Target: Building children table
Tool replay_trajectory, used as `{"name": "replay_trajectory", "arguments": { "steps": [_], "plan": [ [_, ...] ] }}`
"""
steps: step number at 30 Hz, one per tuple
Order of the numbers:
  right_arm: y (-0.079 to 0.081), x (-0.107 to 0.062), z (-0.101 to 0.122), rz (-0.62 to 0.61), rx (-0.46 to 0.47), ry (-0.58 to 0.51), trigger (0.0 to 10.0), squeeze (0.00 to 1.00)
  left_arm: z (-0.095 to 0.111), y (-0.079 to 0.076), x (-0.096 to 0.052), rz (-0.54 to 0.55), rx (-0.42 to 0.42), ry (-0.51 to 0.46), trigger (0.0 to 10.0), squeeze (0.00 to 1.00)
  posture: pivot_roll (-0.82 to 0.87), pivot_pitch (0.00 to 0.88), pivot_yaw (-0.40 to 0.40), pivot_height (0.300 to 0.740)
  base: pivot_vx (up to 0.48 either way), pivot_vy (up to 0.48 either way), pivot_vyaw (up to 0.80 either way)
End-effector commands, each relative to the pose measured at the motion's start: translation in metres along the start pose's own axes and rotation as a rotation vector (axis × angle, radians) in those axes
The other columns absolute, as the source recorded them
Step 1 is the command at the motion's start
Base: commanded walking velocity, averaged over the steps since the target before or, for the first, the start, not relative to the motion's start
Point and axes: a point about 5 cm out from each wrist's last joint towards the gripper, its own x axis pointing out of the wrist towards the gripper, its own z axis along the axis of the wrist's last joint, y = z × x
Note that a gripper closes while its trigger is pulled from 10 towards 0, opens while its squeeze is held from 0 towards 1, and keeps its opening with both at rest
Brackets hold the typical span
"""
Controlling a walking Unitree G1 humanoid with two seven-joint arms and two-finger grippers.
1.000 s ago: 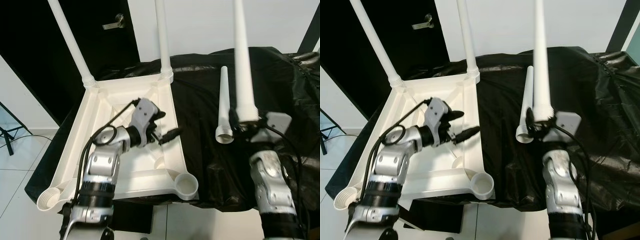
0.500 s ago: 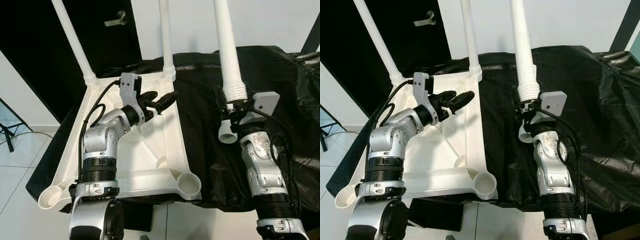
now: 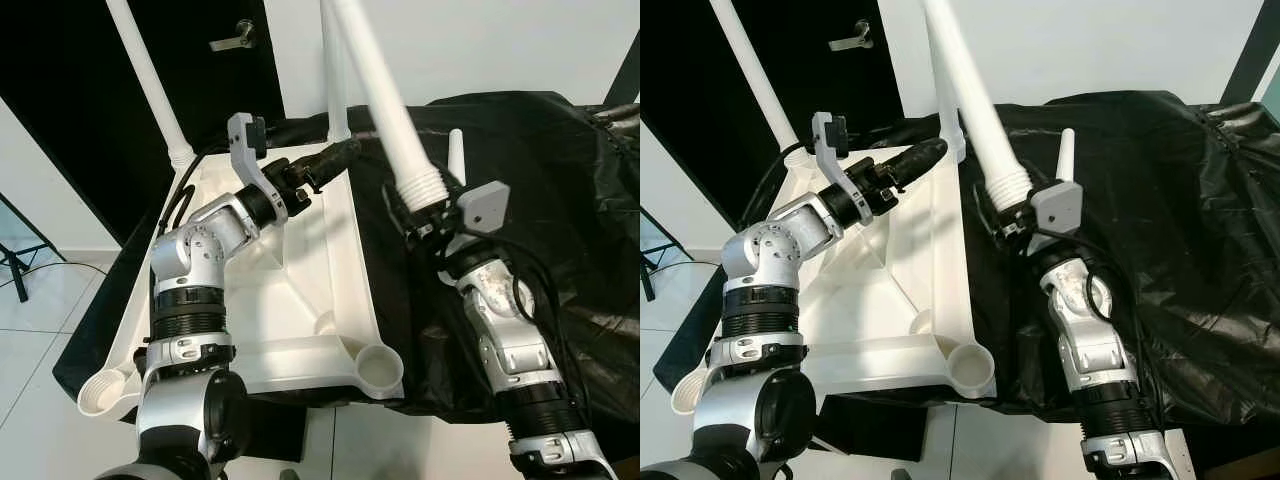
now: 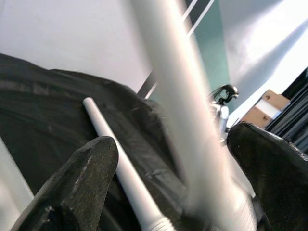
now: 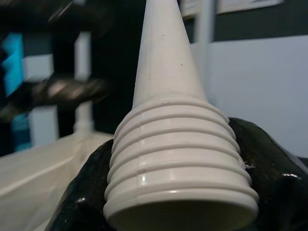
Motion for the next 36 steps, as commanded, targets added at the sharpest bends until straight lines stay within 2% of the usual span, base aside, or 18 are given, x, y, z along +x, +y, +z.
{"name": "replay_trajectory", "arguments": {
  "steps": [1,12,15,21,26,31,32,33,34,36],
  "plan": [
    [0.011,0.000,-0.001,0.060,0.000,-0.005,10.0,0.00,0.011,-0.007,0.002,-0.071,-0.001,-0.019,10.0,0.00,-0.08,0.000,0.081,0.740,0.000,0.000,0.00],
    [0.034,-0.010,-0.007,0.164,0.016,0.025,10.0,0.00,0.014,-0.002,0.003,-0.024,0.016,-0.004,10.0,0.00,-0.07,0.000,0.080,0.740,0.000,0.000,0.00],
    [0.041,-0.015,-0.008,0.172,0.016,0.028,10.0,0.00,0.013,0.007,0.001,0.044,0.040,0.021,10.0,0.00,-0.08,0.000,0.087,0.740,0.000,0.000,0.00],
    [0.045,-0.020,-0.008,0.180,0.012,0.037,10.0,0.00,0.014,0.019,0.003,0.144,0.022,0.025,10.0,0.00,-0.09,0.000,0.091,0.740,0.000,0.000,0.00],
    [0.046,-0.026,-0.011,0.177,0.022,0.061,10.0,0.00,0.018,0.037,0.002,0.275,-0.009,-0.009,10.0,0.00,-0.08,0.000,0.090,0.740,0.000,0.000,0.00],
    [0.050,-0.032,-0.013,0.180,0.027,0.078,10.0,0.00,0.022,0.050,-0.003,0.361,-0.052,-0.021,10.0,0.00,-0.09,0.000,0.093,0.740,0.000,0.000,0.00],
    [0.051,-0.033,-0.013,0.180,0.029,0.082,10.0,0.00,0.022,0.052,-0.006,0.370,-0.083,-0.034,2.9,0.00,-0.09,0.000,0.095,0.740,0.000,0.000,0.00],
    [0.051,-0.033,-0.013,0.180,0.029,0.082,10.0,0.00,0.022,0.052,-0.006,0.370,-0.083,-0.034,2.9,0.00,-0.09,0.000,0.095,0.740,0.000,0.000,0.00],
    [0.052,-0.034,-0.013,0.179,0.030,0.083,10.0,0.00,0.023,0.054,-0.007,0.371,-0.104,-0.044,0.0,0.00,-0.09,0.000,0.095,0.740,0.000,0.000,0.00],
    [0.053,-0.034,-0.013,0.179,0.030,0.085,10.0,0.00,0.023,0.055,-0.008,0.380,-0.109,-0.045,0.0,0.00,-0.09,0.000,0.098,0.740,0.000,0.000,0.00]
  ]
}}
